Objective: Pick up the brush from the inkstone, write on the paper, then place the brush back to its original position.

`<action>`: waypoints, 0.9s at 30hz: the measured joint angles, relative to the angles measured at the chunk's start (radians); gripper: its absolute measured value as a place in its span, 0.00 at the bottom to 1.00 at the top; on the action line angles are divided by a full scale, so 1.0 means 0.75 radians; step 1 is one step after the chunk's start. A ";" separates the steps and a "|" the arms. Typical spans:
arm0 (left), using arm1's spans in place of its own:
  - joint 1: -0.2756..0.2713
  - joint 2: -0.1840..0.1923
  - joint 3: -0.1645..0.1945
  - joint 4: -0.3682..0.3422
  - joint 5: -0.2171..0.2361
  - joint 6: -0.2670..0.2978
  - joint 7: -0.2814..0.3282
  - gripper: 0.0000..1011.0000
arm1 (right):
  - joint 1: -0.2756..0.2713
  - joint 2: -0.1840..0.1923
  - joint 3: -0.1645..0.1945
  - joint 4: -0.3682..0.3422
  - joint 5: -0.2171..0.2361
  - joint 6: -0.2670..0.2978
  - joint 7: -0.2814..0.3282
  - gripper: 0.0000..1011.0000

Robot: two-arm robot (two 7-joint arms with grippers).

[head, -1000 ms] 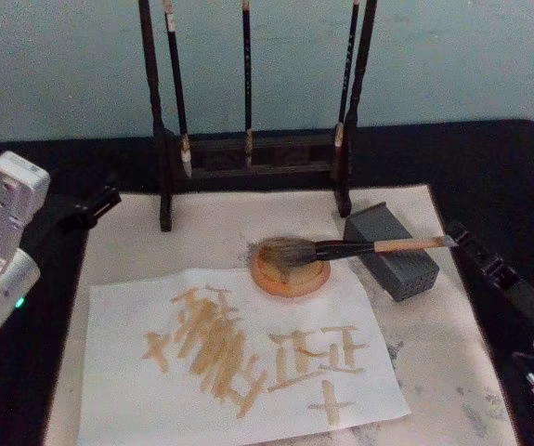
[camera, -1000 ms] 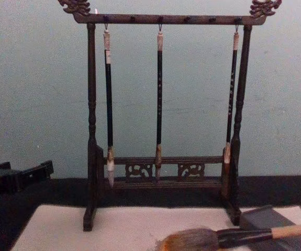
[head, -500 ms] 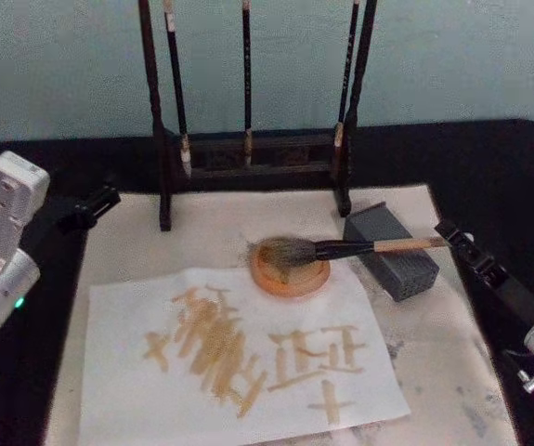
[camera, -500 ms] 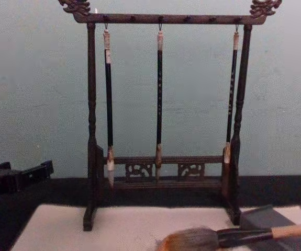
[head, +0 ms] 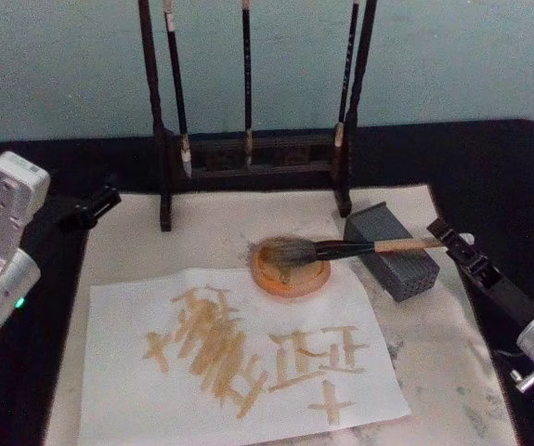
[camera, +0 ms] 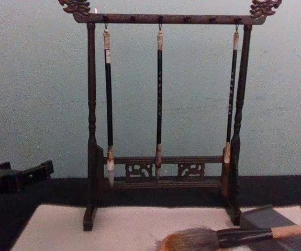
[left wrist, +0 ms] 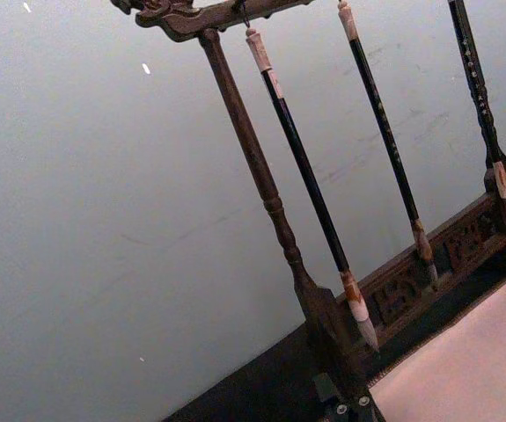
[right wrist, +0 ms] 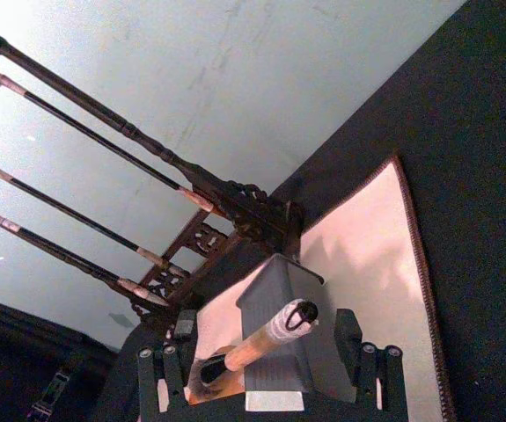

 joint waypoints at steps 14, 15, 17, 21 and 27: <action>0.000 0.000 0.000 0.000 0.000 0.000 0.000 0.99 | 0.011 0.015 -0.023 0.005 0.012 -0.013 0.005 0.99; 0.000 0.000 0.000 0.000 0.000 0.000 0.000 0.99 | 0.011 0.015 -0.022 0.005 0.012 -0.013 0.005 0.99; 0.000 0.000 0.000 0.000 0.000 0.000 0.000 0.99 | 0.010 0.015 -0.022 0.005 0.012 -0.013 0.005 0.97; 0.000 0.000 0.000 0.000 0.000 0.000 0.000 0.99 | 0.010 0.014 -0.020 0.005 0.012 -0.013 0.005 0.88; 0.000 0.000 0.000 0.000 0.000 0.000 0.000 0.99 | 0.009 0.014 -0.019 0.004 0.012 -0.012 0.006 0.70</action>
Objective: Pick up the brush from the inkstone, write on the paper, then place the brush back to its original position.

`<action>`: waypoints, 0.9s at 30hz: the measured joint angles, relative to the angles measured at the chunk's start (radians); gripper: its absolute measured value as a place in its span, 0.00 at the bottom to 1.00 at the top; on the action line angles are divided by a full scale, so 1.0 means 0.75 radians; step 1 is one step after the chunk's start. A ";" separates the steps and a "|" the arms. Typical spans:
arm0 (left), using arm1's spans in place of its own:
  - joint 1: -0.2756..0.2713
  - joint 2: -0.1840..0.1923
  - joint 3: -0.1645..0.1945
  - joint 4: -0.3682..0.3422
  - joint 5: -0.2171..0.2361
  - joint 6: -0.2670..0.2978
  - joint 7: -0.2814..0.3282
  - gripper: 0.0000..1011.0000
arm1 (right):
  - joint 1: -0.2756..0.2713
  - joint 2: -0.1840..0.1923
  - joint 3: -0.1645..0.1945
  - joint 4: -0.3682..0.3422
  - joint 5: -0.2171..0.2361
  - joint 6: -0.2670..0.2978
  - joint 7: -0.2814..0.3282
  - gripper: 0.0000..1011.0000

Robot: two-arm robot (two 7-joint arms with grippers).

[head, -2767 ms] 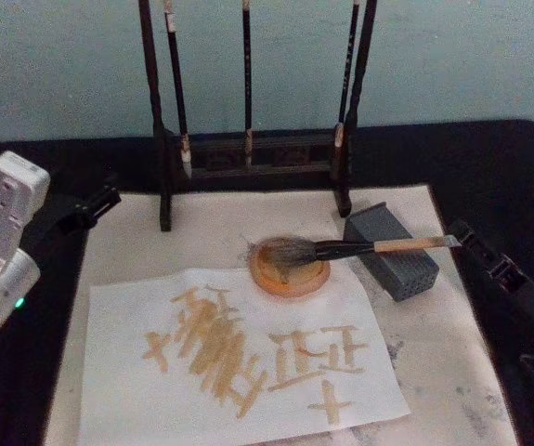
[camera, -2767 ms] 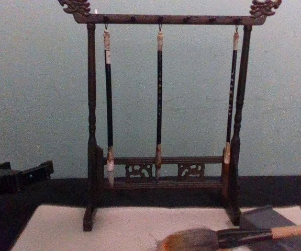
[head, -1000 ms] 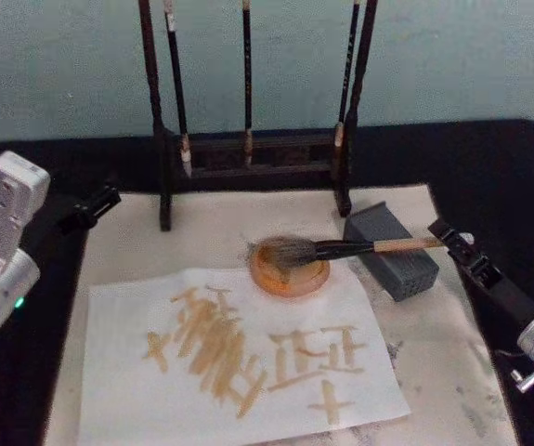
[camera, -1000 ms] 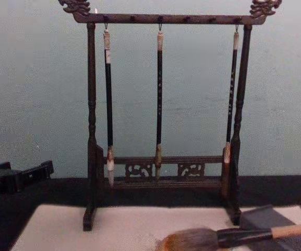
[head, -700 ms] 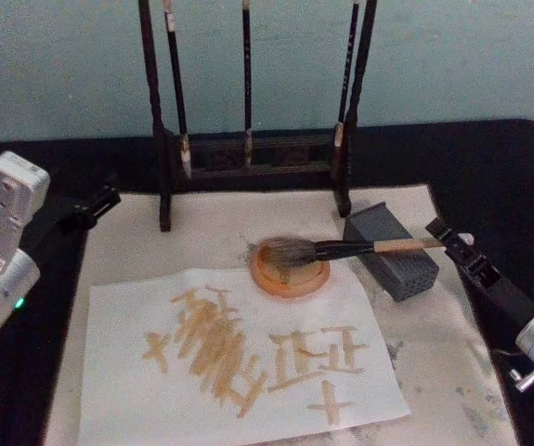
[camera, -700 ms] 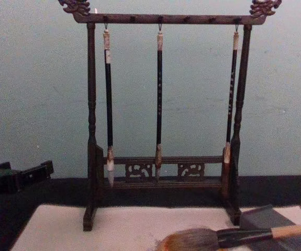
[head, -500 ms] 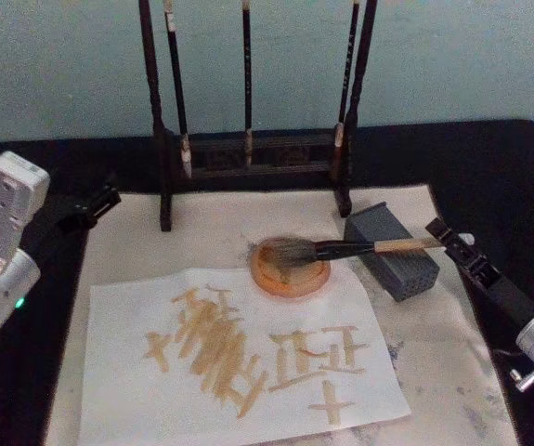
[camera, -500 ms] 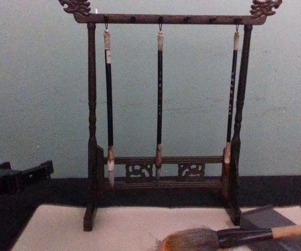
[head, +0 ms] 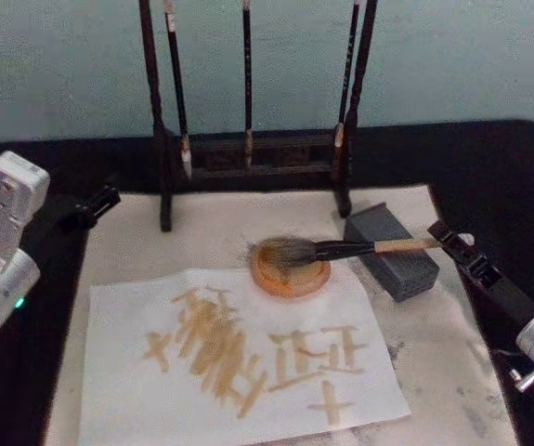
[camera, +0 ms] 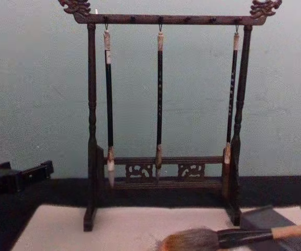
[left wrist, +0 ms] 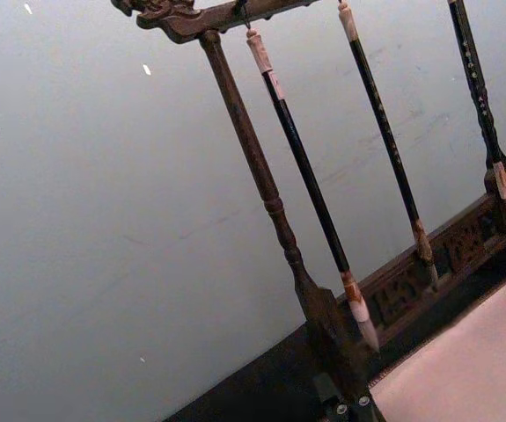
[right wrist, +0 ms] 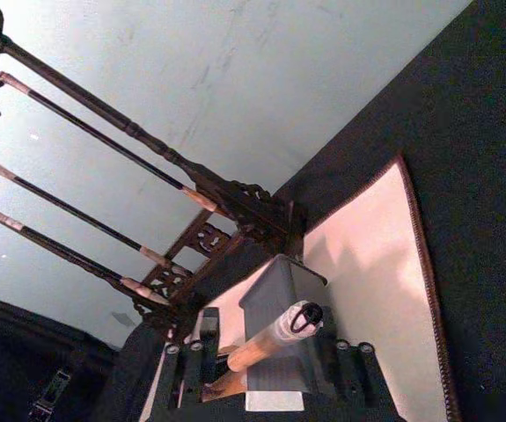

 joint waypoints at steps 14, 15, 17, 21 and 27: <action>0.000 0.000 0.000 0.000 0.000 0.000 0.000 0.99 | -0.001 -0.001 0.002 0.000 0.000 0.001 0.000 0.25; 0.000 0.000 0.000 0.000 0.000 0.000 0.000 0.99 | -0.001 -0.001 0.002 0.000 0.000 0.001 0.000 0.24; 0.000 0.000 0.000 0.000 0.000 0.000 0.000 0.99 | -0.001 -0.001 0.002 0.000 0.000 0.002 0.000 0.22; 0.000 0.000 0.000 0.000 0.000 0.000 0.000 0.99 | -0.001 -0.001 0.002 0.000 0.000 0.002 0.000 0.22; 0.000 0.000 0.000 0.000 0.000 0.000 0.000 0.99 | -0.001 -0.001 0.002 0.000 0.000 0.002 0.000 0.22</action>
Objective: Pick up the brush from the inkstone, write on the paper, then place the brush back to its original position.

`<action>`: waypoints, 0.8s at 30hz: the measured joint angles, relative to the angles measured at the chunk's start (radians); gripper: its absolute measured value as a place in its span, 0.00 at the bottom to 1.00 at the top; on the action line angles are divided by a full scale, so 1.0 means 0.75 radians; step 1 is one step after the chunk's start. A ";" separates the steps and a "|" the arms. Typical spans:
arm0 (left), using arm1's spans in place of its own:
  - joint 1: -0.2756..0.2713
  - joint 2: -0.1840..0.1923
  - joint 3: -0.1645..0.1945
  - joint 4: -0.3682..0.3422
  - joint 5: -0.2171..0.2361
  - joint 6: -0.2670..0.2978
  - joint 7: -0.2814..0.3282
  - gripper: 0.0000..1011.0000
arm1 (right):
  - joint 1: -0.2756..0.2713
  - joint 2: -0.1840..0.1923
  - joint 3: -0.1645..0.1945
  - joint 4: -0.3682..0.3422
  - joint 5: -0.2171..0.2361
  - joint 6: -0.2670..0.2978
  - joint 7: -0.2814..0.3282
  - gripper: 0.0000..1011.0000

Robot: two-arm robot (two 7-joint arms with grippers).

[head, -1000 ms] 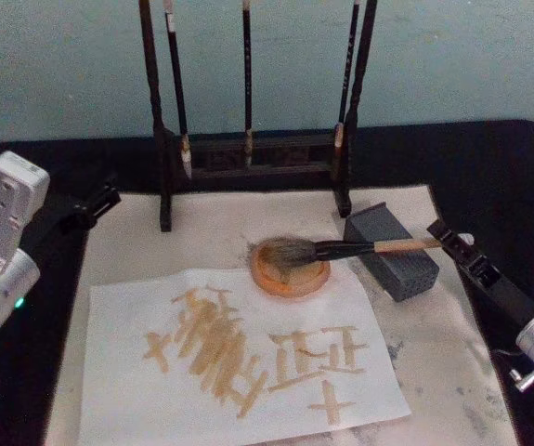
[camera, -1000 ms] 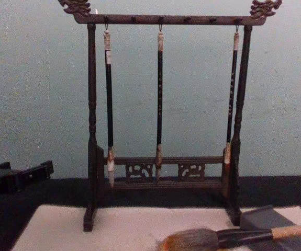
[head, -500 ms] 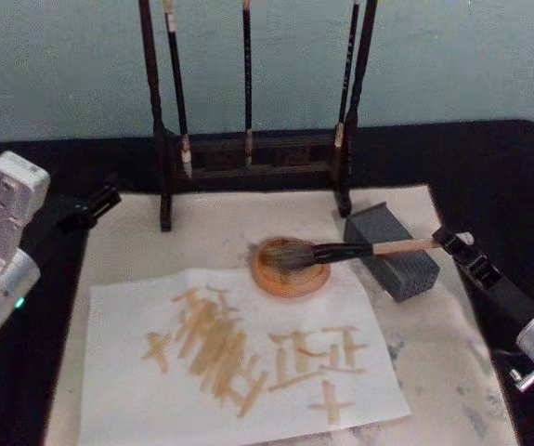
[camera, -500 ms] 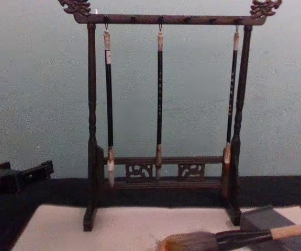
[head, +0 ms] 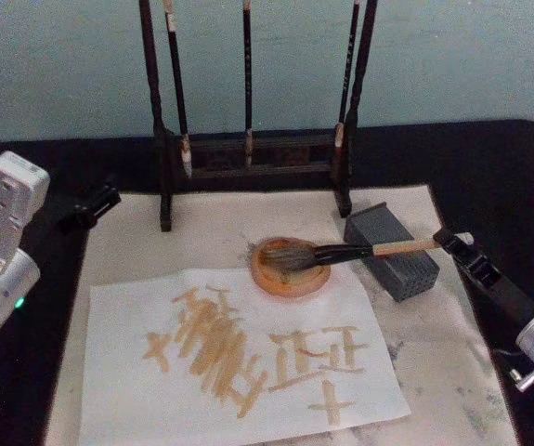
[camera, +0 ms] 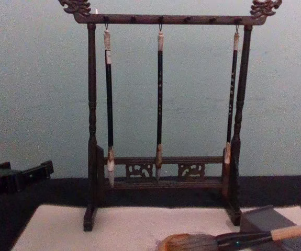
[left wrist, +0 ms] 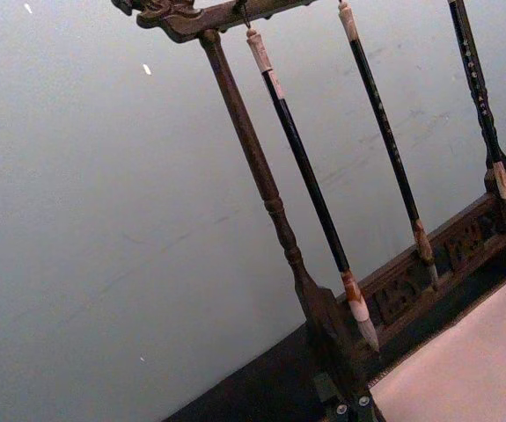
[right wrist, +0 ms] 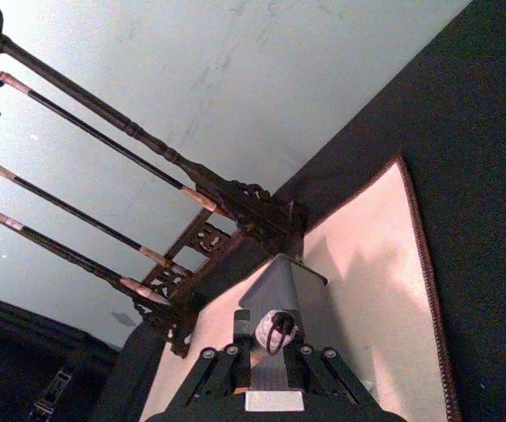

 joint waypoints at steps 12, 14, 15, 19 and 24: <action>0.000 0.000 0.000 0.000 0.000 0.000 0.000 0.99 | 0.001 0.008 -0.007 0.000 0.012 -0.009 0.011 0.20; 0.000 0.000 0.000 0.000 0.000 0.000 0.000 0.99 | 0.002 0.013 -0.013 -0.003 0.019 -0.019 0.023 0.20; 0.000 0.000 0.000 0.000 0.000 0.000 0.000 0.99 | 0.003 0.014 -0.015 -0.004 0.020 -0.022 0.027 0.20; 0.000 0.000 0.000 0.000 0.000 0.000 0.000 0.99 | 0.003 0.035 -0.031 -0.034 0.020 -0.044 0.039 0.18; 0.000 0.000 0.000 0.000 0.000 0.000 0.000 0.99 | 0.003 0.059 -0.045 -0.079 0.014 -0.062 0.042 0.17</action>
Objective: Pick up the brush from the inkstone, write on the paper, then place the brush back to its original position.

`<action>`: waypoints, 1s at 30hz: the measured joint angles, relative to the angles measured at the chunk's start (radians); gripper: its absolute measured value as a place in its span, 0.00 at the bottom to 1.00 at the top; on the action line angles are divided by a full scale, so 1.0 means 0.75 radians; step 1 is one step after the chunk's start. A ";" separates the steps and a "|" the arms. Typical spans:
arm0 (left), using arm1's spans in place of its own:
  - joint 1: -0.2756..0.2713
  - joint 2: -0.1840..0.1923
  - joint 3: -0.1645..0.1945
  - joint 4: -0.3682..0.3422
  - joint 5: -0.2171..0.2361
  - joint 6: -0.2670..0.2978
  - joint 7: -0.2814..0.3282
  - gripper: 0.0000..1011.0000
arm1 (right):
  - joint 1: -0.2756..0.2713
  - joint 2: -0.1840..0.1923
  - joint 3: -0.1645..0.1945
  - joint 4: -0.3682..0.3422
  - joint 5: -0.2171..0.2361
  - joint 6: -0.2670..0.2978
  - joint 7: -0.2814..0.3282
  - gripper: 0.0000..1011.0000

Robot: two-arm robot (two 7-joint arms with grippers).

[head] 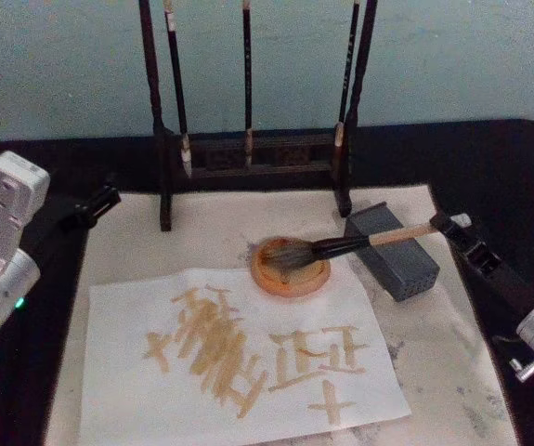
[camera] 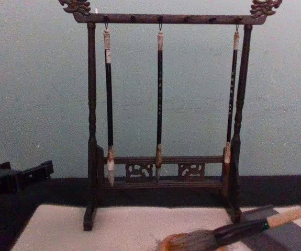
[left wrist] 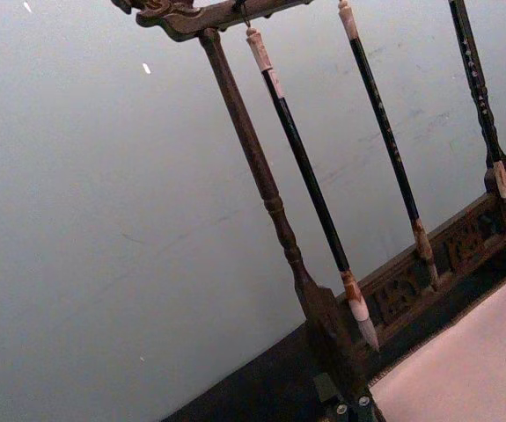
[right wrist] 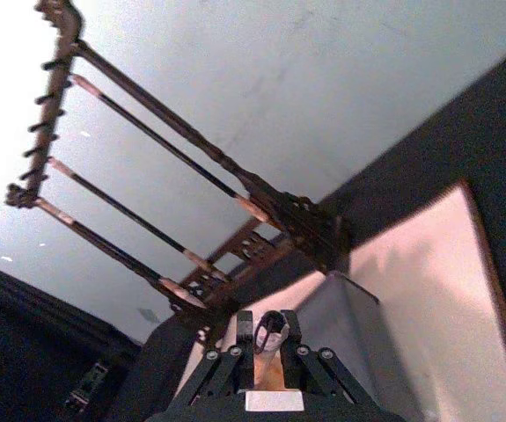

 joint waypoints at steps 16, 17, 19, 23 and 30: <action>0.000 0.000 0.000 0.000 0.000 0.000 0.000 0.99 | -0.028 0.078 -0.014 -0.153 0.018 -0.053 0.030 0.17; 0.000 0.000 0.000 0.000 0.000 0.000 0.000 0.99 | -0.030 0.082 -0.015 -0.162 0.015 -0.056 0.030 0.17; 0.000 0.000 0.000 0.000 0.000 0.000 0.000 0.99 | -0.036 0.097 -0.019 -0.195 0.004 -0.063 0.030 0.17; 0.000 0.000 0.000 0.000 0.000 0.000 0.000 0.99 | -0.046 0.132 -0.034 -0.261 -0.049 -0.075 0.014 0.17; 0.000 0.000 0.000 0.000 0.000 0.000 0.000 0.99 | -0.069 0.215 -0.067 -0.417 -0.251 -0.086 -0.057 0.17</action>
